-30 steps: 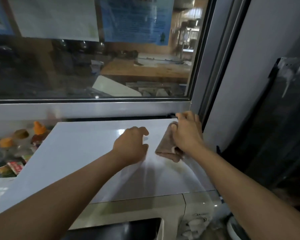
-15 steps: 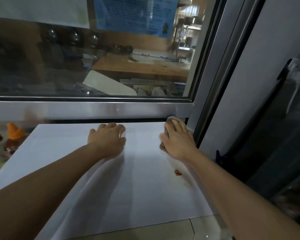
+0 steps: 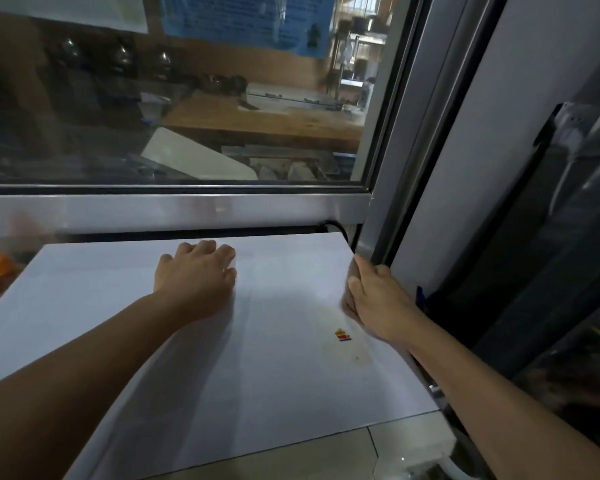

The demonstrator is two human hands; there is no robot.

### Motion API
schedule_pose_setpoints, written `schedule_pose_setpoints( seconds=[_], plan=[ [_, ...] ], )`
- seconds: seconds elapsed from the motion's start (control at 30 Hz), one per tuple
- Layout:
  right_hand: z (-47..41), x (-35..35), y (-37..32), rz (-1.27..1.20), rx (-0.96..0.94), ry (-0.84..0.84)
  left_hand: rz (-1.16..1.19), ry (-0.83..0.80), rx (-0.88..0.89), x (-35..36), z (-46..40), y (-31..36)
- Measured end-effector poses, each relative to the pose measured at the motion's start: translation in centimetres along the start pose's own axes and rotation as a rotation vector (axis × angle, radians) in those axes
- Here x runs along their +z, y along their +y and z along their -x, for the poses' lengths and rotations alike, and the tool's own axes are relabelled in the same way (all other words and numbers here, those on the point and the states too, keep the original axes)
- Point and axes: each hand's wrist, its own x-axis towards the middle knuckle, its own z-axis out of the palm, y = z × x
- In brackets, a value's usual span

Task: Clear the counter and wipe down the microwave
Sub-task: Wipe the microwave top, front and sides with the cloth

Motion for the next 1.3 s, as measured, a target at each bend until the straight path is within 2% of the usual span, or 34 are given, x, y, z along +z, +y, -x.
schedule_pose_setpoints(
  seconds=[0.23, 0.4, 0.57, 0.7, 1.03, 1.17, 1.3],
  plan=[
    [-6.9, 0.4, -1.0, -0.090, 0.032, 0.051, -0.051, 0.039, -0.003, 0.5, -0.2, 0.3],
    [-9.3, 0.6, -1.4, -0.438, 0.035, 0.019, -0.042, 0.038, -0.005, 0.3, -0.2, 0.3],
    [-5.3, 0.9, 0.2, -0.107, -0.126, 0.053, -0.050, 0.005, 0.012, 0.0, -0.3, 0.2],
    [-5.0, 0.9, 0.2, -0.023, -0.143, 0.061, -0.058, 0.000, 0.026, -0.2, -0.5, 0.1],
    [-9.2, 0.6, -1.6, 0.042, -0.245, 0.105, 0.056, -0.051, 0.059, -0.6, -1.3, -1.6],
    [-8.7, 1.4, -4.0, 0.207, -0.326, 0.101, 0.085, -0.012, 0.041, -0.8, 0.2, -4.7],
    [-8.1, 3.5, -9.9, 0.066, -0.428, 0.072, 0.016, 0.017, -0.052, -1.3, 2.1, -7.4]
  ],
)
